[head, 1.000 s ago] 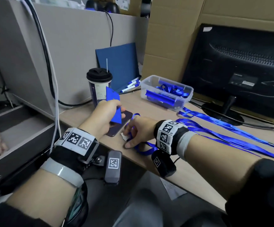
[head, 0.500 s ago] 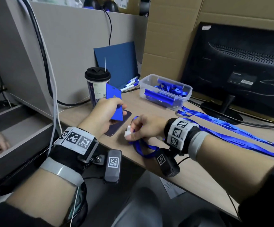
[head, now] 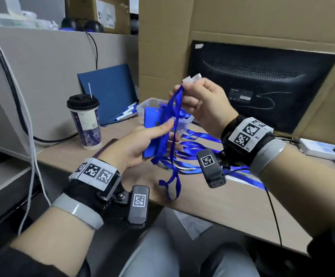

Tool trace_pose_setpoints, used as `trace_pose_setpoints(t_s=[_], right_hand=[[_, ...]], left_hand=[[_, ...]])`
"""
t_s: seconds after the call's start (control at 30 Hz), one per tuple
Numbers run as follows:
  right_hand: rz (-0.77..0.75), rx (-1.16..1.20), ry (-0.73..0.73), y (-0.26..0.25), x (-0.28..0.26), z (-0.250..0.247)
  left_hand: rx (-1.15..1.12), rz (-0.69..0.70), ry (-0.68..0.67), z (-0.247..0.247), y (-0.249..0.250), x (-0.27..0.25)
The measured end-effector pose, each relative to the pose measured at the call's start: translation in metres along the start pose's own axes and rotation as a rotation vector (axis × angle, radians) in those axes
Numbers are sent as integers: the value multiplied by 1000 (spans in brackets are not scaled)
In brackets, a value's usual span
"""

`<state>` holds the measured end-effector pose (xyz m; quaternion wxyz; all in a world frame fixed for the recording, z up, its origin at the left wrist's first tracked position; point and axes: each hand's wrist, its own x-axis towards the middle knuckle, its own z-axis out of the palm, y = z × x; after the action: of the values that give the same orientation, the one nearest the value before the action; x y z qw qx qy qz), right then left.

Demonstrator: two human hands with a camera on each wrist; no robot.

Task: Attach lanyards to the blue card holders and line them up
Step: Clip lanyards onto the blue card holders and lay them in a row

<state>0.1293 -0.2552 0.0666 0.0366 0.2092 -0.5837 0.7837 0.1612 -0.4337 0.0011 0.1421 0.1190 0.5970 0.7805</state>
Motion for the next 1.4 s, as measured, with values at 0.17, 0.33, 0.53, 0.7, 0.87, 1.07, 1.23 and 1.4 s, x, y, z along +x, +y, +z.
trace_pose_setpoints(t_s=[0.17, 0.33, 0.53, 0.7, 0.87, 1.07, 1.23, 1.4], right_hand=[[-102, -41, 223, -46, -28, -49], [-172, -253, 416, -102, -76, -122], [-216, -375, 587, -145, -154, -189], [-199, -359, 569, -159, -191, -204], [-151, -423, 575, -151, -195, -209], [160, -565, 431, -119, -189, -215], [291, -703, 382, -101, -179, -222], [257, -851, 293, -95, -178, -227]], left_hand=[[119, -78, -244, 49, -10, 14], [187, -159, -542, 132, -34, 37], [276, -211, -843, 221, -54, 43], [326, -328, -909, 256, -65, 53], [309, -295, -634, 260, -71, 69], [308, -311, -512, 236, -63, 77], [261, -284, -481, 226, -54, 73], [459, -255, -576, 212, -48, 79]])
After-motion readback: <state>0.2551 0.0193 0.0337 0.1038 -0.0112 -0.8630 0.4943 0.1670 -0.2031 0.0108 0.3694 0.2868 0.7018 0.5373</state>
